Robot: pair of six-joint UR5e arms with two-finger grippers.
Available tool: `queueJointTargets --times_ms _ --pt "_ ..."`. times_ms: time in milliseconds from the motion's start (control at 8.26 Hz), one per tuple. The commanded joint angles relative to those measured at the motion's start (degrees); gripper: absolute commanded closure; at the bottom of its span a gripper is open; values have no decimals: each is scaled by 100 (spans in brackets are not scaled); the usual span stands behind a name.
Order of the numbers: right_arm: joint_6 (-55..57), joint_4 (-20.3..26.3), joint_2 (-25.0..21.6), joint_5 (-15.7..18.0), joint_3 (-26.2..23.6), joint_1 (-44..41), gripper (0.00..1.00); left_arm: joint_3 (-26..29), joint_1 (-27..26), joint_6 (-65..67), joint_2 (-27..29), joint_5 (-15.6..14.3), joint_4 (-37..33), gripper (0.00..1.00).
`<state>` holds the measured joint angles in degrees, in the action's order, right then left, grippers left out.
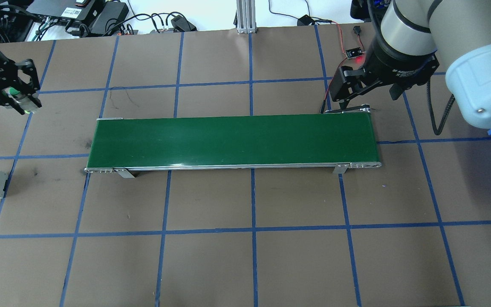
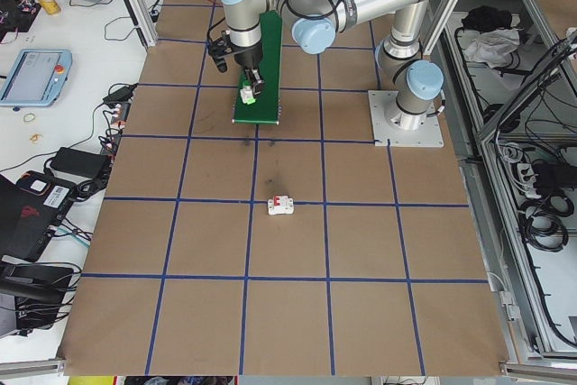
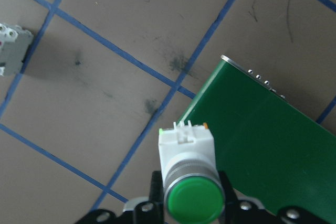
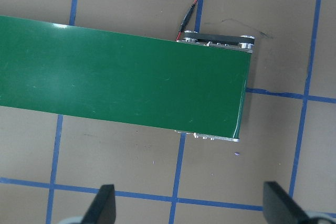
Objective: Move button from left to right
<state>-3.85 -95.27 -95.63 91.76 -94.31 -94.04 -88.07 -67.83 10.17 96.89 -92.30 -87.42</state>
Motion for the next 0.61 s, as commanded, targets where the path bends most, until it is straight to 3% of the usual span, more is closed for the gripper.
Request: queueJointTargets --times_ms 0,242,484 --pt "-2 0 0 0 0 0 0 -96 -563 2455 -30 379 -170 94" --pt "-2 0 0 0 0 0 0 -366 -757 4422 -21 310 -49 94" --pt "-2 0 0 9 0 0 0 -1094 -924 5509 -12 344 792 95"
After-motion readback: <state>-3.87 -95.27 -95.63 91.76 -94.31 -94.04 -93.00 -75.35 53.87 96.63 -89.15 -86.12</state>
